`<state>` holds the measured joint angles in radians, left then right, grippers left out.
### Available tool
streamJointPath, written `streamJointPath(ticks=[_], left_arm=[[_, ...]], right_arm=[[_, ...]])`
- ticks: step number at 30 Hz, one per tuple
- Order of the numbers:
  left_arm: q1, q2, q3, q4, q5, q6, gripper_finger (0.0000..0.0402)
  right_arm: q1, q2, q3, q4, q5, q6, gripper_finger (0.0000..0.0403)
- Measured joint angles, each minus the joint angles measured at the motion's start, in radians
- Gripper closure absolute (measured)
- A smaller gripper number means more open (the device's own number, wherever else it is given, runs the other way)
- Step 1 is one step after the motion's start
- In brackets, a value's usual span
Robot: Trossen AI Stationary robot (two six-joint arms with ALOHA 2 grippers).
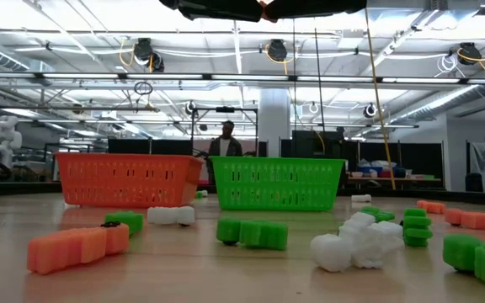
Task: Sort Halloween decoration
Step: Put the orange skeleton toy into the orange bin
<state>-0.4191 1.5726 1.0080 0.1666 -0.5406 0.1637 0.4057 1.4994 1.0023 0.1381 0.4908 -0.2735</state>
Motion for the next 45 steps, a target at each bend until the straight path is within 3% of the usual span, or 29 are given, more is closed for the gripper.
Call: streamJointPath(ticks=[8, 22, 29, 37, 45], left_arm=[[0.0, 0.0, 0.0, -0.009, 0.0, 0.001, 0.0393], [0.0, 0.0, 0.0, -0.079, 0.007, 0.0, 0.0392], [-0.003, 0.0, 0.0, -0.185, 0.008, -0.003, 0.0392], [-0.002, -0.011, 0.0, -0.388, 0.042, -0.147, 0.0392], [0.006, -0.067, 0.0, -0.738, 0.048, -0.366, 0.0392]], right_arm=[[0.0, 0.0, 0.0, -0.004, -0.001, 0.006, 0.038], [0.0, 0.001, 0.0, -0.084, 0.008, 0.094, 0.0265], [0.0, -0.003, 0.0, -0.208, 0.01, 0.157, 0.0241], [0.008, -0.003, -0.001, -0.278, 0.005, 0.263, 0.0252], [0.021, -0.003, -0.001, -0.278, 0.003, 0.271, 0.0254]])
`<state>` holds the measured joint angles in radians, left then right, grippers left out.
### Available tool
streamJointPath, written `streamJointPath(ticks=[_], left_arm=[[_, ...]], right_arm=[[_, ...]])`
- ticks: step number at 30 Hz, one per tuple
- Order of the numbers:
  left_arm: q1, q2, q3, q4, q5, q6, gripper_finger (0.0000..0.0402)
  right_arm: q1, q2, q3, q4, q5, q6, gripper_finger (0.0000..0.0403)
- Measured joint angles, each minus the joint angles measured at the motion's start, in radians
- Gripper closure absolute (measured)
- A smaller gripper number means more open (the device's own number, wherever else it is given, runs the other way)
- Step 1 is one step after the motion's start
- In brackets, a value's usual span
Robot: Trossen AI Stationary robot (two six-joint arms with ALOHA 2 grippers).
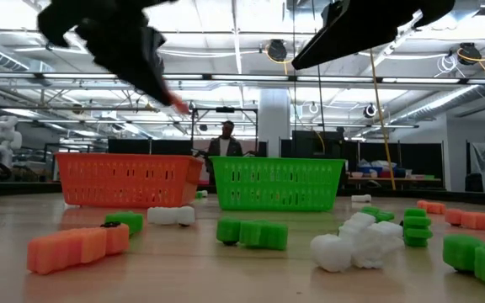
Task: Sort Halloween decoration
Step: Put the orange skeleton toy into the orange bin
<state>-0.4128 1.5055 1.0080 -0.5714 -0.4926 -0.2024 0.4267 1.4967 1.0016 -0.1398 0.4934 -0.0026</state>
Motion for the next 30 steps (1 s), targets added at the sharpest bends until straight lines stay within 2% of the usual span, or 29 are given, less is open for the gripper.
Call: streamJointPath(ticks=[4, 12, 17, 27, 30], left_arm=[[0.023, 0.0, 0.0, -0.079, 0.033, -0.024, 0.0392], [0.108, 0.001, -0.094, 0.023, 0.123, 0.029, 0.0391], [0.153, 0.002, -0.163, 0.078, 0.126, 0.024, 0.0391], [0.185, 0.002, -0.212, 0.116, 0.13, 0.004, 0.039], [0.182, 0.002, -0.213, 0.116, 0.133, -0.019, 0.0377]], right_arm=[[0.0, 0.0, 0.0, 0.0, 0.0, 0.014, 0.0254], [0.001, 0.0, 0.0, 0.0, -0.001, 0.026, 0.0254], [0.011, 0.0, 0.0, 0.0, -0.004, 0.028, 0.0254], [0.014, 0.0, 0.0, -0.001, -0.002, 0.027, 0.0254], [0.017, 0.0, 0.0, -0.005, -0.005, 0.038, 0.0254]])
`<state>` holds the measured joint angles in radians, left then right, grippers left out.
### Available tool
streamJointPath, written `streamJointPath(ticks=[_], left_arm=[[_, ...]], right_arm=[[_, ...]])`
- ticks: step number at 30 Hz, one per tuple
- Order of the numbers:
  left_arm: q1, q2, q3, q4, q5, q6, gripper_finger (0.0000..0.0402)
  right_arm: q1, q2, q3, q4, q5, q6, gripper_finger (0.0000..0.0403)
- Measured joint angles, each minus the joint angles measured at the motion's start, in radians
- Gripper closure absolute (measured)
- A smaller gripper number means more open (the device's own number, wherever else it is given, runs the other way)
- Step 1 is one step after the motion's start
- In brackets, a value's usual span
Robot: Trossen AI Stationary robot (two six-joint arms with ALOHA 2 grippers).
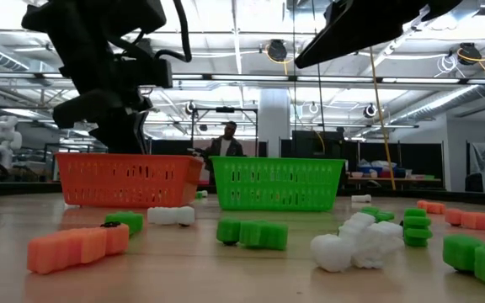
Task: Sort Halloween decoration
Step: Put the orange skeleton toy into the orange bin, then put the white skeleton toy into the black bin
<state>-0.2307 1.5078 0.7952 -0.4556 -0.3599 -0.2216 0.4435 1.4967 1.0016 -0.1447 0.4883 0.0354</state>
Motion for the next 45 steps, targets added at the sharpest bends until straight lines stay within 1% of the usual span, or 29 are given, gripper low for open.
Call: streamJointPath(ticks=[4, 8, 10, 12, 14, 19, 22, 26, 30, 34, 38, 41, 45], left_arm=[[-0.001, 0.0, 0.0, -0.002, 0.014, -0.01, 0.0335], [-0.001, 0.0, 0.0, -0.001, 0.014, -0.017, 0.0288], [-0.001, 0.0, 0.0, -0.002, 0.012, -0.019, 0.0271], [-0.003, 0.0, 0.002, -0.002, 0.011, -0.033, 0.026], [-0.008, 0.0, 0.007, 0.001, 0.011, -0.043, 0.0257], [-0.028, 0.0, 0.007, 0.0, 0.011, -0.06, 0.0256], [-0.039, 0.0, 0.007, 0.001, -0.003, -0.062, 0.0256], [-0.047, 0.0, 0.007, 0.003, -0.041, -0.069, 0.0256], [-0.049, 0.0, 0.007, 0.004, -0.057, -0.114, 0.0256], [-0.067, 0.0, 0.007, 0.004, -0.064, -0.149, 0.0256], [-0.09, -0.001, 0.008, 0.011, -0.075, -0.166, 0.0256], [-0.107, -0.001, 0.008, 0.031, -0.094, -0.165, 0.0256], [-0.116, -0.001, 0.008, 0.039, -0.121, -0.165, 0.0256]], right_arm=[[0.013, 0.0, 0.0, -0.011, -0.019, 0.027, 0.0254], [0.025, 0.0, 0.0, -0.064, -0.018, 0.056, 0.0254], [0.024, 0.0, 0.0, -0.097, -0.015, 0.08, 0.0254], [0.024, -0.005, 0.0, -0.134, 0.007, 0.105, 0.0254], [0.014, -0.022, 0.0, -0.177, 0.006, 0.109, 0.0254], [-0.05, -0.113, 0.0, -0.317, 0.005, 0.085, 0.0254], [-0.123, -0.17, 0.0, -0.406, -0.005, 0.041, 0.0254], [-0.262, -0.209, 0.0, -0.477, -0.081, -0.026, 0.0254], [-0.415, -0.208, 0.0, -0.526, -0.185, -0.117, 0.0254], [-0.566, -0.202, -0.032, -0.511, -0.321, -0.22, 0.0254], [-0.708, -0.202, -0.083, -0.502, -0.44, -0.257, 0.0254], [-0.781, -0.202, -0.13, -0.464, -0.492, -0.287, 0.0254], [-0.835, -0.185, -0.187, -0.434, -0.543, -0.324, 0.0248]])
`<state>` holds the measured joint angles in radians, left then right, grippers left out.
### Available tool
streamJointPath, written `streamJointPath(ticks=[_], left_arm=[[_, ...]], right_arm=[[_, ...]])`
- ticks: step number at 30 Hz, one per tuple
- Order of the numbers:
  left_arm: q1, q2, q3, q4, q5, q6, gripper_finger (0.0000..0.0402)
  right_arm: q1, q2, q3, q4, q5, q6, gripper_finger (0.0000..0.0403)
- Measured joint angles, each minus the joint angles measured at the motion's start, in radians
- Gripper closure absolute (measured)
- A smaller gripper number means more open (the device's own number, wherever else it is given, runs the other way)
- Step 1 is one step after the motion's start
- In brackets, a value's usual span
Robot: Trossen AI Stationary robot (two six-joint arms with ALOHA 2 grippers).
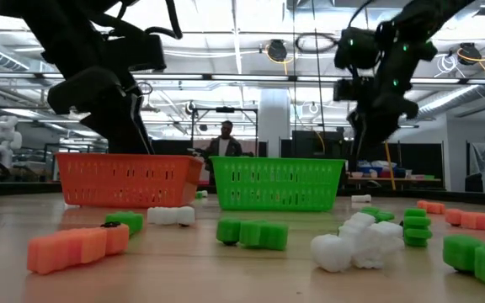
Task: Sort Halloween decoration
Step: Put the white skeleton toy into the black bin
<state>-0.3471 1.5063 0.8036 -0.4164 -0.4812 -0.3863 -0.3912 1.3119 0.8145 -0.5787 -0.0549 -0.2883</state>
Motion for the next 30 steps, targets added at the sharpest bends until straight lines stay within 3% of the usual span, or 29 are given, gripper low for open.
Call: streamJointPath(ticks=[9, 18, 24, 30], left_arm=[[-0.001, -0.004, 0.004, -0.001, -0.025, 0.026, 0.0256], [-0.002, -0.004, 0.021, -0.016, -0.026, 0.033, 0.0256], [-0.002, -0.004, 0.02, -0.018, -0.026, 0.036, 0.0256], [-0.002, -0.005, 0.02, -0.009, -0.026, 0.036, 0.0256]], right_arm=[[-0.043, 0.112, -0.034, 0.097, 0.024, -0.061, 0.0206], [-0.089, 0.208, -0.034, 0.111, 0.077, -0.099, 0.0203], [-0.12, 0.209, -0.056, 0.124, 0.075, -0.132, 0.0219], [-0.139, 0.207, -0.082, 0.149, 0.006, -0.136, 0.0267]])
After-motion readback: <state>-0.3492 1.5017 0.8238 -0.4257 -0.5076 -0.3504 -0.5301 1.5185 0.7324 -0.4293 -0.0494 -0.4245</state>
